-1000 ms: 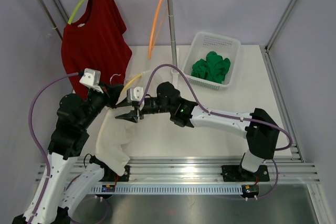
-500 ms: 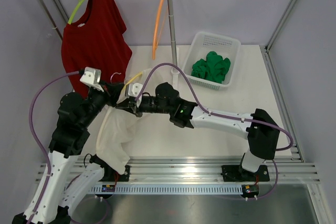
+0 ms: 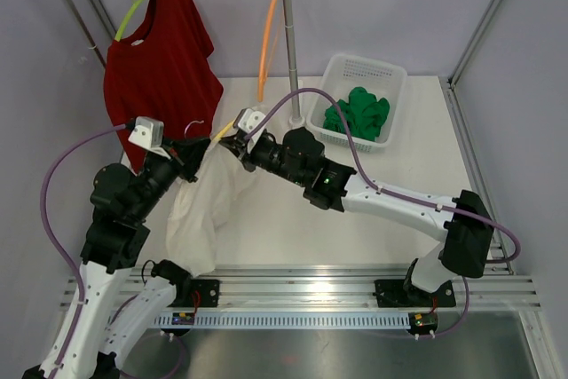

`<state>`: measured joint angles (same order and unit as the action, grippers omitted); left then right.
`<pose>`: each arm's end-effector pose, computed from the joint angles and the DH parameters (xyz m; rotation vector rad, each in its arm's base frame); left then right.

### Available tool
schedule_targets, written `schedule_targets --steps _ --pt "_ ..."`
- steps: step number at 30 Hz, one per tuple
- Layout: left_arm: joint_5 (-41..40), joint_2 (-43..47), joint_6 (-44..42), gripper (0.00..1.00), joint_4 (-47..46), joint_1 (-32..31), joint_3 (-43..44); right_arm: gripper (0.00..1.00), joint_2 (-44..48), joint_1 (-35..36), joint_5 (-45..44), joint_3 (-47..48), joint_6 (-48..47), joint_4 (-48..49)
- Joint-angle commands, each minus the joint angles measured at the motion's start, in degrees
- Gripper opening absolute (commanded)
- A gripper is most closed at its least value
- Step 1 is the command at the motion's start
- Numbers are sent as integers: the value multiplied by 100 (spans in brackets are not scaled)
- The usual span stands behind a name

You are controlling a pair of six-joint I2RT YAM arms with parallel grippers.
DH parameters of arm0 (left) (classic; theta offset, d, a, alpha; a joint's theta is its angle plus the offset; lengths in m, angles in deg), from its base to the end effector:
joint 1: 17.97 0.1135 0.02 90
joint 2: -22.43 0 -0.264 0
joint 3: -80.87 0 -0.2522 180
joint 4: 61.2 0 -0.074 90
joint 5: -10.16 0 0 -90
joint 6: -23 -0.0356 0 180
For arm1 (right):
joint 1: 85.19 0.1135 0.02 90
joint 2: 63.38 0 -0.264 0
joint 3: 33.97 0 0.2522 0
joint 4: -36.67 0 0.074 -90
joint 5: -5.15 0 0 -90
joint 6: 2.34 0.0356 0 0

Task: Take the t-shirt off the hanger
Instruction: Remove the tshirt from the hanger

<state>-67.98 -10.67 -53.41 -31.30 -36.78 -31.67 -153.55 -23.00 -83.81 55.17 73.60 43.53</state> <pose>0.1070 -0.0442 0.4085 0.2390 1.5061 -0.6082 0.1776 0.3382 0.3841 -0.9426 1.1765 0.6932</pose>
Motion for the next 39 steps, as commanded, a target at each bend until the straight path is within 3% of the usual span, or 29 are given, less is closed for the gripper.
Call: schedule_targets --steps 1,5,8,12,14,21,34,36,39 --pt "264 102 101 0 -454 -9 36 0 367 -497 -720 102 96 108" --pt "247 111 92 0 -472 -9 27 0 641 -831 -526 -172 281 232" --pt "264 94 101 0 -489 -9 19 25 746 -840 -193 -286 167 144" --pt "247 85 101 0 -498 -9 19 77 939 -840 -130 -400 132 30" --pt "282 76 101 0 -507 -9 19 80 1010 -849 -226 -453 115 -5" --pt "335 102 127 0 -542 -9 1 74 572 -884 -693 345 360 -1427" --pt "387 260 136 0 -516 -9 -25 65 26 -884 -911 654 668 -1728" --pt "422 278 144 0 -516 -9 -25 49 -71 -893 -1079 706 660 -1754" --pt "493 322 145 0 -507 -9 -34 17 -53 -893 -1421 663 659 -1720"
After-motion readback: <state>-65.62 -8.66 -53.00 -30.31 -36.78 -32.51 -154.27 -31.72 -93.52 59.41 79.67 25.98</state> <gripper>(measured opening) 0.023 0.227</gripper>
